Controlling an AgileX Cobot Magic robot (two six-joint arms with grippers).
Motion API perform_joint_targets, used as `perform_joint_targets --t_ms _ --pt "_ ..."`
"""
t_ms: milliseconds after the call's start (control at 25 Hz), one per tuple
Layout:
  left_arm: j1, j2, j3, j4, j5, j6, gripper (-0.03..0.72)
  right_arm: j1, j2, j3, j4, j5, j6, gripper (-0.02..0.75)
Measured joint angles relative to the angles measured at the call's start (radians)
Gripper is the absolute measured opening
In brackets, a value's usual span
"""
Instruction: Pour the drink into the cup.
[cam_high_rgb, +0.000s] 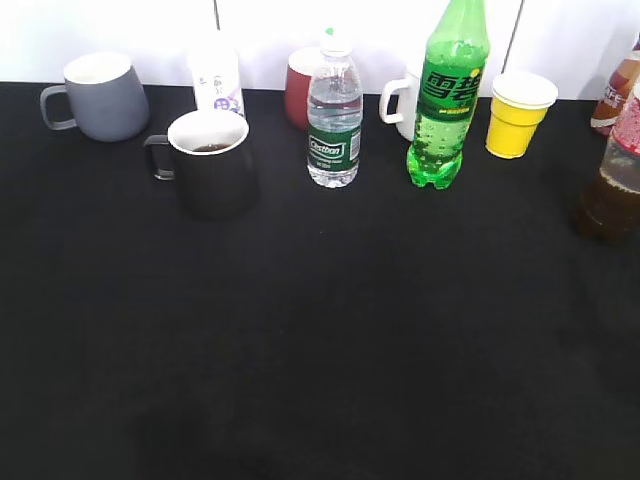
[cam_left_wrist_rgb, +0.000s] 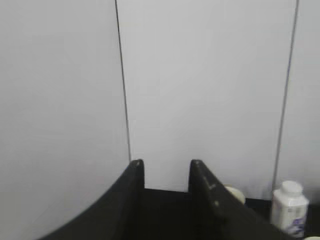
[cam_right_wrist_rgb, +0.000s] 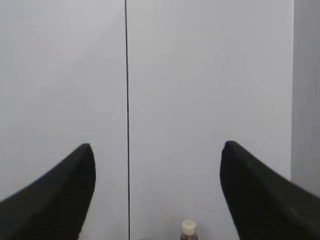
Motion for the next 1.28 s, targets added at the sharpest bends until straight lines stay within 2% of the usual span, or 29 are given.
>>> perform_joint_targets --t_ms 40,80,160,200,240,280,320,400,440,480,520,600,680,880,960,1080,1280 --pt "0.0 0.0 -0.001 -0.006 0.0 0.0 0.238 0.0 0.0 0.0 -0.001 0.0 0.001 0.583" --pt "0.0 0.0 -0.001 -0.012 0.0 0.002 0.238 0.0 0.0 0.0 -0.001 0.0 0.002 0.531" --pt "0.0 0.0 -0.001 -0.027 0.009 0.002 0.238 0.0 0.0 0.0 -0.001 0.015 0.007 0.296" --pt "-0.006 0.0 -0.001 -0.027 0.04 0.012 0.238 0.0 0.0 0.0 0.023 0.065 0.007 0.202" --pt "-0.023 -0.003 -0.001 -0.024 0.08 0.068 0.233 0.0 -0.002 -0.002 0.102 0.177 0.004 0.152" --pt "-0.04 -0.013 0.0 -0.014 0.101 0.142 0.228 0.0 -0.002 -0.007 0.268 0.338 -0.106 0.134" --pt "-0.049 -0.033 0.003 -0.001 0.096 0.17 0.223 0.0 -0.002 -0.008 0.522 0.502 -0.366 0.129" --pt "-0.058 -0.068 0.03 0.002 0.023 0.187 0.187 0.011 -0.002 -0.008 1.049 0.636 -0.912 0.125" --pt "-0.058 -0.092 0.063 0.002 0.01 0.194 0.164 0.013 -0.013 -0.008 1.209 0.673 -1.133 0.125" --pt "-0.058 -0.13 0.119 0.002 0.01 0.196 0.141 0.013 -0.032 -0.008 1.288 0.715 -1.223 0.125" --pt "-0.058 -0.186 0.178 0.002 0.018 0.197 0.129 0.013 -0.068 -0.008 1.312 0.747 -1.258 0.125" --pt "-0.058 -0.314 0.266 -0.01 0.053 0.198 0.123 0.013 -0.166 -0.008 1.269 0.774 -1.275 0.125" --pt "-0.058 -0.403 0.285 -0.033 0.108 0.198 0.121 0.013 -0.248 -0.008 1.218 0.849 -1.277 0.125" --pt "-0.058 -0.411 0.299 -0.11 0.234 0.198 0.118 0.013 -0.341 0.016 1.111 1.009 -1.265 0.125" --pt "-0.058 -0.411 0.365 -0.117 0.284 0.198 0.118 0.013 -0.341 0.059 1.086 1.018 -1.238 0.125" --pt "-0.058 -0.411 0.433 -0.144 0.281 0.198 0.118 0.013 -0.341 0.086 1.064 1.021 -1.216 0.125" --pt "-0.058 -0.411 0.433 -0.152 0.276 0.198 0.118 0.013 -0.341 0.105 1.078 1.099 -1.178 0.125"
